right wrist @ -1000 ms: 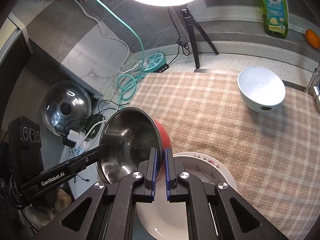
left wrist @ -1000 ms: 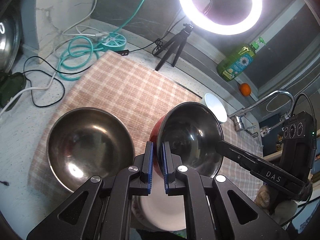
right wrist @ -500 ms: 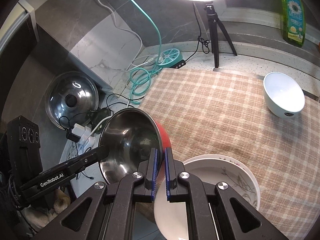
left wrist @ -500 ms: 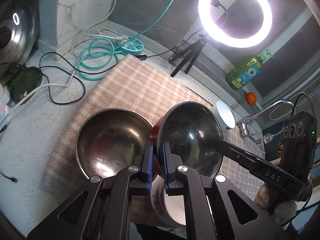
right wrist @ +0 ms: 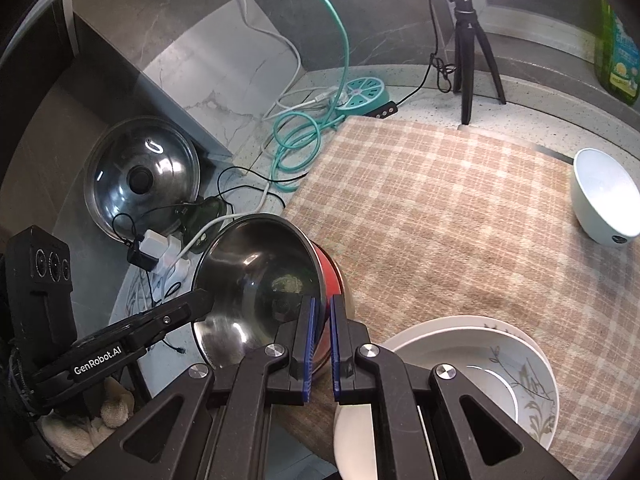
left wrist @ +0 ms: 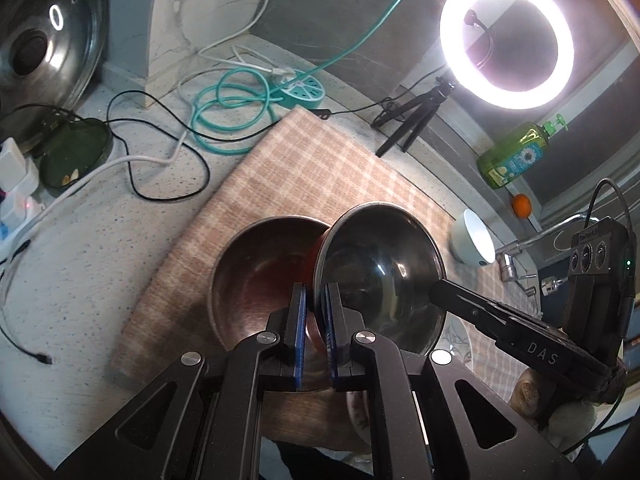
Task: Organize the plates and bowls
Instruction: 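Lift the red-backed steel bowl and carry it over the large steel bowl, then lower the red-backed bowl into the large steel bowl with both grippers, then open both grippers and release the red-backed bowl rim, then move both grippers to the white ceramic bowl rim and close on it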
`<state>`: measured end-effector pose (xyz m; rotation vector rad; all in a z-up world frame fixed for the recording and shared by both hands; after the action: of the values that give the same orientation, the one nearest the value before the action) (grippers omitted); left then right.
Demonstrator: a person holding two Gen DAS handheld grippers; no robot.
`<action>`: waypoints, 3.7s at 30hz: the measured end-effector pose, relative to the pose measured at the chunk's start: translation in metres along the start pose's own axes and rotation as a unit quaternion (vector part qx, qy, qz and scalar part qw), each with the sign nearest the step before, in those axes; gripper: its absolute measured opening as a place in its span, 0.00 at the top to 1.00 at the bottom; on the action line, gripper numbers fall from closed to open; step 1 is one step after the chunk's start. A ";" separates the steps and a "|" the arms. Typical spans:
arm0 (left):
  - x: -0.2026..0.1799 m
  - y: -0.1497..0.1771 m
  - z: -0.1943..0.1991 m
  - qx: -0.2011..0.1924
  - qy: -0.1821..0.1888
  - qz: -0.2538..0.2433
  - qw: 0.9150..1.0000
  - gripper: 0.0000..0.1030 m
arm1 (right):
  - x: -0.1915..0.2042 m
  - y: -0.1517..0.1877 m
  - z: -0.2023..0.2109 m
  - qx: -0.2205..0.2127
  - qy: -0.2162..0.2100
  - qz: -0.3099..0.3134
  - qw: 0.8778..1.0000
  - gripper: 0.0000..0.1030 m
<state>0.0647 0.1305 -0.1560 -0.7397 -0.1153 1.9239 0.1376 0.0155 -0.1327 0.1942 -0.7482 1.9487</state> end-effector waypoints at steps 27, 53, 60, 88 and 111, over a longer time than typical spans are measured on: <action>0.040 0.014 -0.025 0.037 -0.025 0.010 0.999 0.93 | 0.015 0.012 -0.055 0.043 0.038 0.027 0.998 0.94; 0.048 0.020 -0.042 0.053 -0.056 -0.009 0.997 0.93 | 0.015 0.018 -0.077 0.070 0.072 0.049 0.994 0.91; 0.048 0.020 -0.042 0.054 -0.058 -0.012 0.997 0.93 | 0.014 0.018 -0.078 0.075 0.076 0.055 0.993 0.89; 0.031 0.007 -0.005 0.001 -0.063 -0.031 0.998 0.92 | 0.021 0.012 -0.032 0.017 0.038 0.050 0.998 0.76; -0.099 0.022 -0.037 0.030 0.016 -0.097 0.995 0.92 | -0.163 0.022 0.105 -0.118 0.117 -0.109 0.980 0.69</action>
<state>0.0954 0.0272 -0.1513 -0.6928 -0.1048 1.7233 0.1796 -0.1757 -0.1298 -0.0941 -0.7593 1.6258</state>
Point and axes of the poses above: each gripper's, at about its wrist camera, not at the fingertips, and z roughly against the way its jaws point, x to its left, y to its underside, the point moved 8 cm from there along -z, roughly the way its jaws point, and after that the axes turned 1 degree about y, right-handed, at the moved point
